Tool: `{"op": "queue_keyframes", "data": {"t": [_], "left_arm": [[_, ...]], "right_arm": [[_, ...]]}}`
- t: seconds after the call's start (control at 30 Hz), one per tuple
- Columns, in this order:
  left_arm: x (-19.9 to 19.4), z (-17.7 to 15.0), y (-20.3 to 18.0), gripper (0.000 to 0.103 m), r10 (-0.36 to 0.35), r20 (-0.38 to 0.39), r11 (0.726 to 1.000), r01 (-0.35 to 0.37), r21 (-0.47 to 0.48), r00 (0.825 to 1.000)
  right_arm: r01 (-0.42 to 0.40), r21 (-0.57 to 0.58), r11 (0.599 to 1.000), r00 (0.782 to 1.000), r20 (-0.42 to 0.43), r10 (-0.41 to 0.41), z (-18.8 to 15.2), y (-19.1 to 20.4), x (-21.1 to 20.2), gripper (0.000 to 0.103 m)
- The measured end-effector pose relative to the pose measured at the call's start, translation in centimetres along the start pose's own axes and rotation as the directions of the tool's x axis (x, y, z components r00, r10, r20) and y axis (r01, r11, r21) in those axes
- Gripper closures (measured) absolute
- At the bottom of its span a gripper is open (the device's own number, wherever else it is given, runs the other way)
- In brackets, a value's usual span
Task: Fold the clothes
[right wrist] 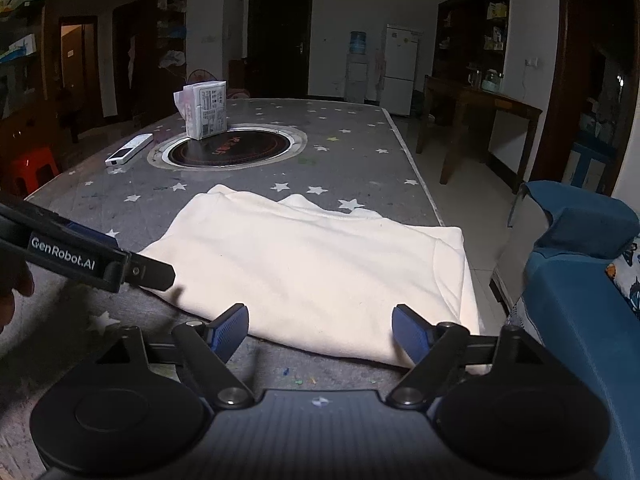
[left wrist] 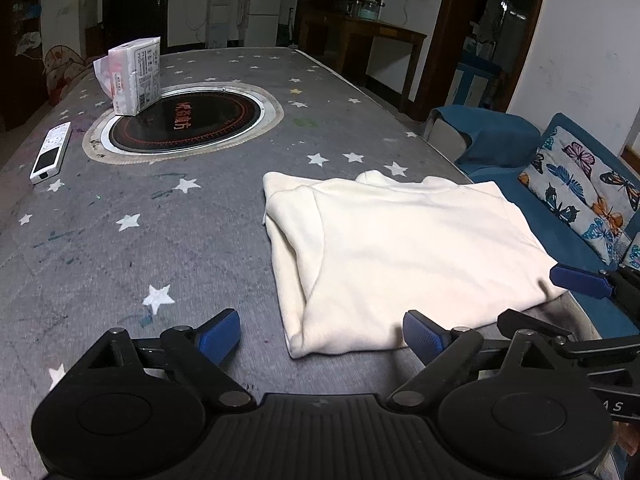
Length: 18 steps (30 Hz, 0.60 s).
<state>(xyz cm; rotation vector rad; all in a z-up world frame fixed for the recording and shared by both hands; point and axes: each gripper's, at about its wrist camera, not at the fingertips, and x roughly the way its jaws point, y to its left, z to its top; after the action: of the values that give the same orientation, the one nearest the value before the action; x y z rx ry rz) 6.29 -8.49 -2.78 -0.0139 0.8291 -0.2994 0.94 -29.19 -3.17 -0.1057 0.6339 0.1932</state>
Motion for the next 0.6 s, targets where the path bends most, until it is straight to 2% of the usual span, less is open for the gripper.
{"op": "queue_keyframes", "data": {"t": [0.37, 0.6], "left_arm": [[-1.3, -1.3, -0.8, 0.001, 0.023, 0.017, 0.999, -0.023, 0.029, 1.0], [-1.8, -1.9, -1.0, 0.0, 0.023, 0.011, 0.999, -0.024, 0.025, 1.0]], "right_arm": [[0.004, 0.011, 1.0, 1.0, 0.019, -0.005, -0.3, 1.0, -1.0, 0.01], [0.003, 0.02, 1.0, 1.0, 0.028, -0.003, -0.8, 1.5, -1.8, 0.009]]}}
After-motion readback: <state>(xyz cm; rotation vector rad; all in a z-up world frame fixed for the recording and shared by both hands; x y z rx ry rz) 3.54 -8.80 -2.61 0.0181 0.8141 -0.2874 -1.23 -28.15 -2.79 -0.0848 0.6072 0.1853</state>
